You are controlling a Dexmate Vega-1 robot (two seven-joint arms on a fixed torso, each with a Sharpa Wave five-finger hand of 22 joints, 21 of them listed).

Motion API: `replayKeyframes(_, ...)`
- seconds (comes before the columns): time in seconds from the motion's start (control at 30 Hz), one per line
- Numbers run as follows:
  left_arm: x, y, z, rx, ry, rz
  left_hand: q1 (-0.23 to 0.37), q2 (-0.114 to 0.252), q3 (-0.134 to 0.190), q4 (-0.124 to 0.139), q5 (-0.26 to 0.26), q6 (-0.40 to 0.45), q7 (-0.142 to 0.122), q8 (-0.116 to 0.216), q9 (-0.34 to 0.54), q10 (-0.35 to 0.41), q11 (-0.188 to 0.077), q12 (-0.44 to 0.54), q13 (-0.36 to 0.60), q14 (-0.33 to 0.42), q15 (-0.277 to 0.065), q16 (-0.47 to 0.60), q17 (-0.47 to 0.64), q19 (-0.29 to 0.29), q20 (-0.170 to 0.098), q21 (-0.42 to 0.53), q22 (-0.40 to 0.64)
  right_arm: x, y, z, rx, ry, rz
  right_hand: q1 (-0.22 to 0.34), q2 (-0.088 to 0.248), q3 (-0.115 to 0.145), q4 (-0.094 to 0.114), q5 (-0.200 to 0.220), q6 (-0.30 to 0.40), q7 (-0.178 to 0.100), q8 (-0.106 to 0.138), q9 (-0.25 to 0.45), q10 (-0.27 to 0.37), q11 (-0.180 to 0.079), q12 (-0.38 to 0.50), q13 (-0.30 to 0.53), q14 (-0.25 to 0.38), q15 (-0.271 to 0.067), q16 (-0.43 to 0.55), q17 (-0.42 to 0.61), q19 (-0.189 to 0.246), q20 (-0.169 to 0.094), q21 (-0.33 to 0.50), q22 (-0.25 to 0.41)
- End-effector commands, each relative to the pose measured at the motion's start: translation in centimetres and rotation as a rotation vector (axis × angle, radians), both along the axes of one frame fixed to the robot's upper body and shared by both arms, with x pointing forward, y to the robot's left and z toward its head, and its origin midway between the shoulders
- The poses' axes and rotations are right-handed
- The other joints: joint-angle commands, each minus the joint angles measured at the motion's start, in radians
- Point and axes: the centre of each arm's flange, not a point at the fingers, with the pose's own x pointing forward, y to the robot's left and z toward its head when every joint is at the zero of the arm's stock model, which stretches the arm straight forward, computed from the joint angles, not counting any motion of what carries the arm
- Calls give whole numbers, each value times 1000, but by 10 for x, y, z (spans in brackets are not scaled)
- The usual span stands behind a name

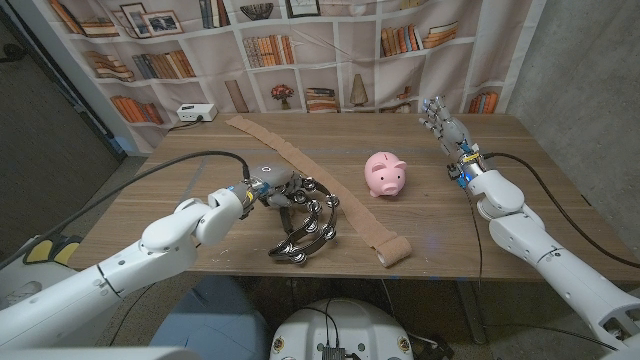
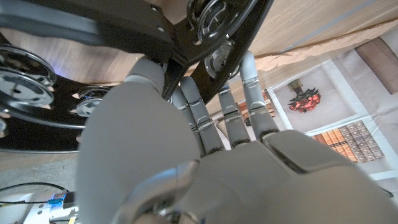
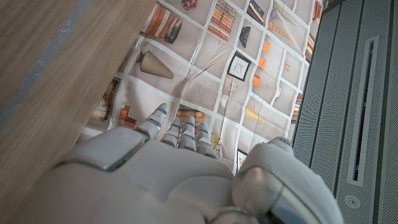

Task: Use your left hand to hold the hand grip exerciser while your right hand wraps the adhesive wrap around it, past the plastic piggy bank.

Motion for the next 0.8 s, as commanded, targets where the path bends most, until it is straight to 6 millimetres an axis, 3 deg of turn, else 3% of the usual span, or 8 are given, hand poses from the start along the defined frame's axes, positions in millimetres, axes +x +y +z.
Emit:
replayKeyframes(0.03, -8, 13, 21, -153, -81, 6, 72, 63, 62, 6, 85, 9, -4, -1, 3, 11, 0, 3, 0, 288, -264, 338, 285, 134, -131, 10, -4, 2, -2, 4, 6, -8, -3, -6, 2, 2, 0, 0, 11, -2, 3, 3, 10, -1, 2, 4, 0, -5, -2, 2, 2, 3, 4, 5)
replayKeyframes(0.8, -14, 36, 32, -384, -233, -1, 72, 59, 51, 9, 118, 20, -3, -2, 3, 13, 1, 6, 0, 308, -260, 307, 304, 123, -131, 47, -46, -2, -2, 17, 11, -39, -14, -7, 3, 3, 0, 0, 11, -3, 2, 3, 10, -2, 1, 4, 0, -6, -2, 1, 2, 5, 4, 5)
